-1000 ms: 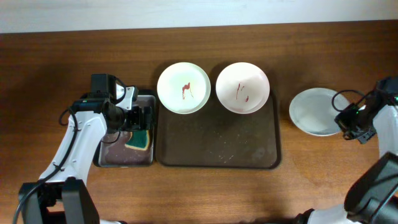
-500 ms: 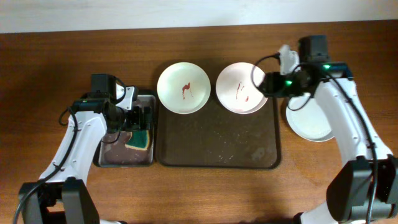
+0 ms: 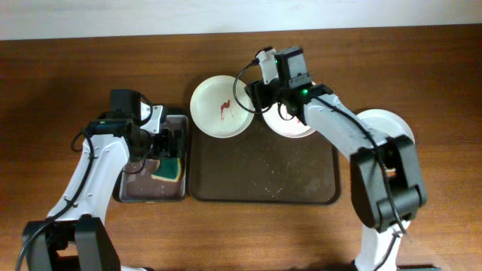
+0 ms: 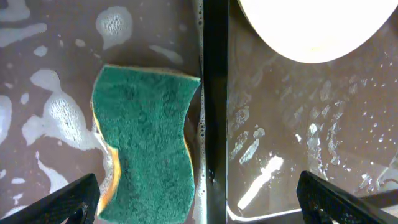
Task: Clean dirty plates on tray and stack at the side
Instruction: 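Grasp the left stained plate rim with the right gripper and pull it center, then pick up the sponge from the soapy tray with the left gripper, then scrub the held plate with the sponge, then return the sponge to the soapy tray with the left gripper, then lift the plate with the right gripper and stack it on the cleaned plate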
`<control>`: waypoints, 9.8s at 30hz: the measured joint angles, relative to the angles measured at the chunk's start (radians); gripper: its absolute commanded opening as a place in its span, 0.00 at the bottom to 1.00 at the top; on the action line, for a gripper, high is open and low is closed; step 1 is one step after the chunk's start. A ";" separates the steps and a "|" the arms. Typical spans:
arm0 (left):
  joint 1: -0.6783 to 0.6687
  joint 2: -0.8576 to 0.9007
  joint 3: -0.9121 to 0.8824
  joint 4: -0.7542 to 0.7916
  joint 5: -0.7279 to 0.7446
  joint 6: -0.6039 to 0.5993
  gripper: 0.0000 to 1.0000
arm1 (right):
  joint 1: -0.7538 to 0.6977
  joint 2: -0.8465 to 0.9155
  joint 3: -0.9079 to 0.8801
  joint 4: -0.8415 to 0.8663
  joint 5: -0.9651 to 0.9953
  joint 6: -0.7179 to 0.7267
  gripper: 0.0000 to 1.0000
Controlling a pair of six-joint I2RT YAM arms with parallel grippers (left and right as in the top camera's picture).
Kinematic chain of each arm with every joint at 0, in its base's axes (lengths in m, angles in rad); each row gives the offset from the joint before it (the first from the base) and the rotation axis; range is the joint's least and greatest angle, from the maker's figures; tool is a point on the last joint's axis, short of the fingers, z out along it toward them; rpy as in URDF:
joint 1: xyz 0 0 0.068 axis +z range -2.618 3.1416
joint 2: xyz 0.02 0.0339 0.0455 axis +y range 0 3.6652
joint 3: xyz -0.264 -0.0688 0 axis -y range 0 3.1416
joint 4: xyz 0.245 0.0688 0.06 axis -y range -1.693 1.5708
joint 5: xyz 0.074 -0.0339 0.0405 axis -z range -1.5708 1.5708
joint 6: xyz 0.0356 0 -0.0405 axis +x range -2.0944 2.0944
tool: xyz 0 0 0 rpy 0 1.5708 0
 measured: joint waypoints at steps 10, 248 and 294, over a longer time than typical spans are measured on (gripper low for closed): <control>0.000 0.000 0.000 -0.013 0.000 0.000 0.99 | 0.029 0.087 0.000 0.031 0.000 -0.005 0.45; -0.081 0.138 -0.045 -0.006 -0.245 -0.037 1.00 | 0.049 0.028 -0.055 -0.736 -0.130 0.098 0.04; -0.081 0.047 -0.045 -0.013 -0.244 -0.060 0.99 | -0.182 -0.439 -0.058 -0.761 0.397 0.514 0.04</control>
